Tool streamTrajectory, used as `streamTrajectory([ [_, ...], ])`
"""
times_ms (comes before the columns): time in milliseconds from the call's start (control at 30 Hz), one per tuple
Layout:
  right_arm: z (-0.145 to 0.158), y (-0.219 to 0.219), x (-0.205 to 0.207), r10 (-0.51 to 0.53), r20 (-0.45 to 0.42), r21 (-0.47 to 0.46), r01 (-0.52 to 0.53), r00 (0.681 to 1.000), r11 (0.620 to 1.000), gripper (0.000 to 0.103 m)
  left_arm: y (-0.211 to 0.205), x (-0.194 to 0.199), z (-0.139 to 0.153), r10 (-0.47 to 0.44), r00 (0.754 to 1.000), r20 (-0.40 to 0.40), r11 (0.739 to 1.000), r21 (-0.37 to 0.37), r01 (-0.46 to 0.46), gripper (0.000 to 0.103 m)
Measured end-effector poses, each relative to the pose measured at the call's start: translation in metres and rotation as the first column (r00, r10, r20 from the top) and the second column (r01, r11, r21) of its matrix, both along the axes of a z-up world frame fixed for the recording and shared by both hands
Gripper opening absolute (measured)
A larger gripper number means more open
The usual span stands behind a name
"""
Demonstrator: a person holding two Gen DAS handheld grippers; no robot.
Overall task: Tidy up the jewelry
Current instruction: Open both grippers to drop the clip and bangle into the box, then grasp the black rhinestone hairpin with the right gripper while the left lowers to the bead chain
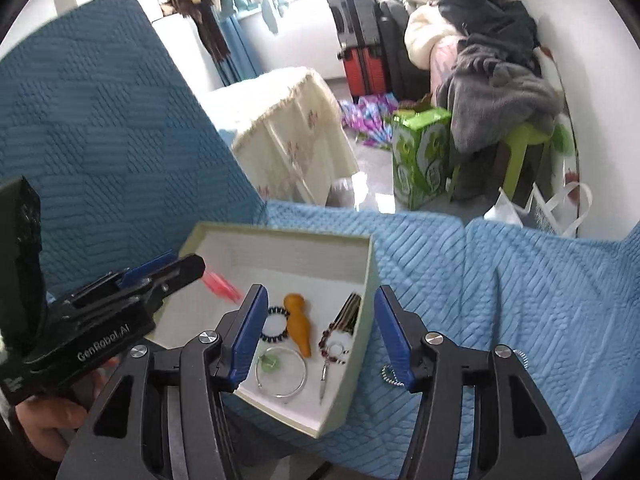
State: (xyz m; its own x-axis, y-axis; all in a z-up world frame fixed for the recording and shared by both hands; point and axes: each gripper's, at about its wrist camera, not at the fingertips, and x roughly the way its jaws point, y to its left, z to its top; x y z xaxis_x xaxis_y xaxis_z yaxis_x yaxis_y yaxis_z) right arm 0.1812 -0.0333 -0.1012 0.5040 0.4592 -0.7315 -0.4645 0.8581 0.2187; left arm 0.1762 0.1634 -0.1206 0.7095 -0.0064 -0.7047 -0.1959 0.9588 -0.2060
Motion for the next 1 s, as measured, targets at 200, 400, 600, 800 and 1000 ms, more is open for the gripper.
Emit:
streamTrajectory([
  [200, 0.03, -0.034, 0.002, -0.02, 0.074, 0.019, 0.018, 0.997, 1.0, 0.056, -0.023, -0.004, 0.021, -0.007, 0.999, 0.053, 1.0, 0.028, 0.005, 0.075],
  [400, 0.022, -0.07, 0.005, -0.069, 0.109, -0.021, 0.071, 0.992, 0.997, 0.056, -0.058, -0.002, 0.017, -0.044, 0.997, 0.058, 0.999, -0.004, 0.044, 0.074],
  [600, -0.02, -0.102, 0.013, -0.1, 0.058, -0.082, 0.105, 0.993, 0.991, 0.051, -0.093, -0.002, -0.008, -0.106, 0.994, 0.017, 0.991, -0.078, 0.107, 0.072],
  [800, -0.086, -0.118, 0.028, -0.11, -0.031, -0.134, 0.105, 0.993, 0.985, 0.035, -0.129, -0.001, -0.037, -0.188, 0.981, -0.047, 0.977, -0.11, 0.182, 0.062],
  [1000, -0.141, -0.131, 0.052, -0.103, -0.108, -0.169, 0.084, 0.989, 0.982, 0.023, -0.158, 0.004, -0.058, -0.225, 0.97, -0.095, 0.97, -0.114, 0.214, 0.054],
])
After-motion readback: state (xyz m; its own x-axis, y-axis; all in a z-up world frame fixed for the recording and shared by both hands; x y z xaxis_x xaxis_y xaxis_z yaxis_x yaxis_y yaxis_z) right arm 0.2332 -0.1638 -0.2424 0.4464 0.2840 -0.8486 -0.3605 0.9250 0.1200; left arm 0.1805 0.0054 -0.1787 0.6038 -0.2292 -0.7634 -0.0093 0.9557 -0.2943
